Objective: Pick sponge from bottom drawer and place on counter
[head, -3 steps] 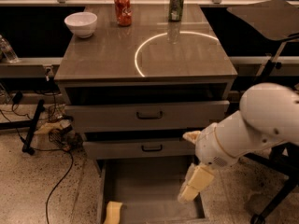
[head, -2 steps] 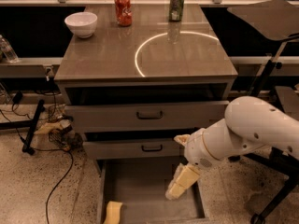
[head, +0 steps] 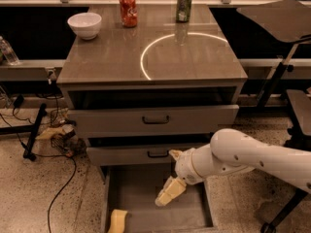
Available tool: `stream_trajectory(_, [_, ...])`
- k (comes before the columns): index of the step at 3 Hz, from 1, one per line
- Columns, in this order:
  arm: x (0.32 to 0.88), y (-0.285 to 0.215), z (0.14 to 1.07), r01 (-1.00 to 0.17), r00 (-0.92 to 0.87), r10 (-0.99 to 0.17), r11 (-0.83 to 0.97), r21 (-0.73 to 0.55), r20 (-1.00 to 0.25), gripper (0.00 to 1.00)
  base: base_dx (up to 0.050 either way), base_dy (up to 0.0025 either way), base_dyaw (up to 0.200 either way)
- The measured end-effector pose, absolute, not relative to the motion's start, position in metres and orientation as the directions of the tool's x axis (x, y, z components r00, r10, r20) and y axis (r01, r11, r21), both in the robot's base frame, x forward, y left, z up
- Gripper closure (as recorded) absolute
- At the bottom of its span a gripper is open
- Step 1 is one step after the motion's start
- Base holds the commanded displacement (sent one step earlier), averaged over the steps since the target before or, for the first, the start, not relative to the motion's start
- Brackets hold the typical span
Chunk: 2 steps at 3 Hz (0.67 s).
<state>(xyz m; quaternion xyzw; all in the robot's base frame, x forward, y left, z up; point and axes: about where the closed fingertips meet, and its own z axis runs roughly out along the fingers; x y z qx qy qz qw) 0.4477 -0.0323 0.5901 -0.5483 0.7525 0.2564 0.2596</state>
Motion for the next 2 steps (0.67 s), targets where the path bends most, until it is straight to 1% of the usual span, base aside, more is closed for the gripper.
stream_trajectory(1, [0.4669, -0.0042, 0.5406, -0.955, -0.266, -0.675, 0.284, 0.090, -0.689, 0.00, 0.000, 0.00000, 0.000])
stream_trajectory(2, [0.4650, -0.0077, 0.5467, -0.955, -0.265, -0.676, 0.284, 0.090, -0.687, 0.00, 0.000, 0.00000, 0.000])
